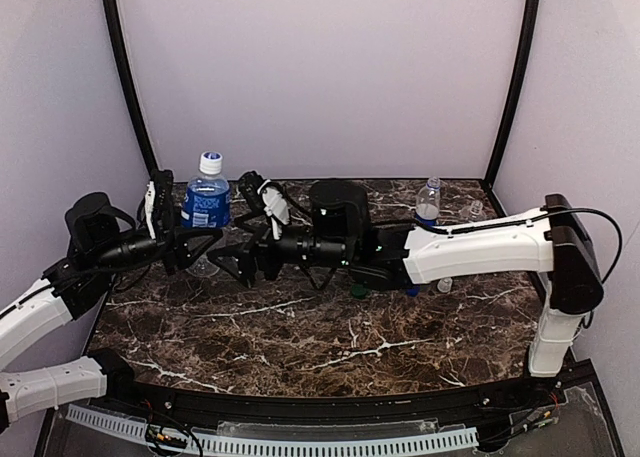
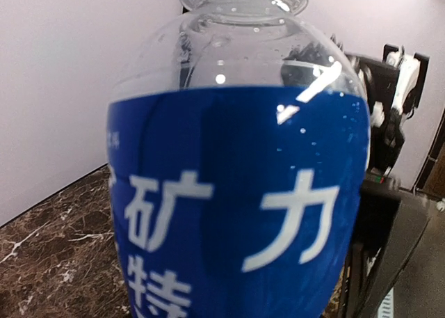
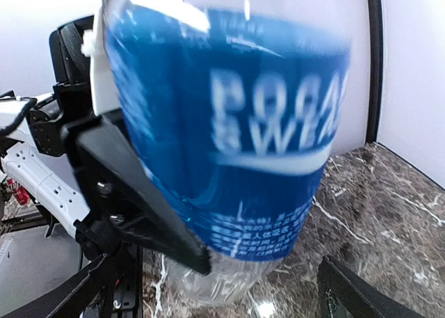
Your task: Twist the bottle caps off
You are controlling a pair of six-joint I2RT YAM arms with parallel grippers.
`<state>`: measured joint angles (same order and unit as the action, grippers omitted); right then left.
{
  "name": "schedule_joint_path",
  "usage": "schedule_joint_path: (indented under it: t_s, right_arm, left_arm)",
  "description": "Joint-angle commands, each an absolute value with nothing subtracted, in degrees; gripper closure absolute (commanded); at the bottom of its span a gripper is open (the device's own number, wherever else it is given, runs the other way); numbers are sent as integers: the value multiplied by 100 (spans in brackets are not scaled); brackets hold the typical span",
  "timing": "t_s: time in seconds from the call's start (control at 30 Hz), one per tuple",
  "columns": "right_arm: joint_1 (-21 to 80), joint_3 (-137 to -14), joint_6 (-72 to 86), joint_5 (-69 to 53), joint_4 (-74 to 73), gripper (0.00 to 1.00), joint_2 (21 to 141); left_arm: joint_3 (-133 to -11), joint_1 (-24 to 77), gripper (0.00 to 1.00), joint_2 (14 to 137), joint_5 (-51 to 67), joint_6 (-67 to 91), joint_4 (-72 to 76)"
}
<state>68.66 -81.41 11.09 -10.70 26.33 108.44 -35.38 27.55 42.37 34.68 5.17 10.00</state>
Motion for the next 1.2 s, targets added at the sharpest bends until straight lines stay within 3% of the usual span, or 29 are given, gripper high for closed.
schedule_joint_path:
  t_s: [0.0, 0.27, 0.57, 0.8, 1.17]
  right_arm:
    - [6905, -7640, 788, -577, 1283, 1, 9668]
    - [6878, -6629, 1240, -164, 1708, 1, 8494]
    - [6858, -9302, 2166, 706, -1041, 23, 10393]
    - [6696, -9979, 2413, -213, -1049, 29, 10923]
    - [6345, -9686, 3246, -1551, -305, 49, 11222]
  left_arm:
    - [-3008, 2782, 62, 3993, 2460, -1374, 401]
    - [-2077, 2973, 65, 3853, 303, -3820, 802]
    - [-1752, 3146, 65, 3591, -264, -4825, 806]
    - [-1707, 3146, 64, 3549, -150, -5120, 969]
    - [-1623, 3146, 64, 3524, -19, -5146, 1131]
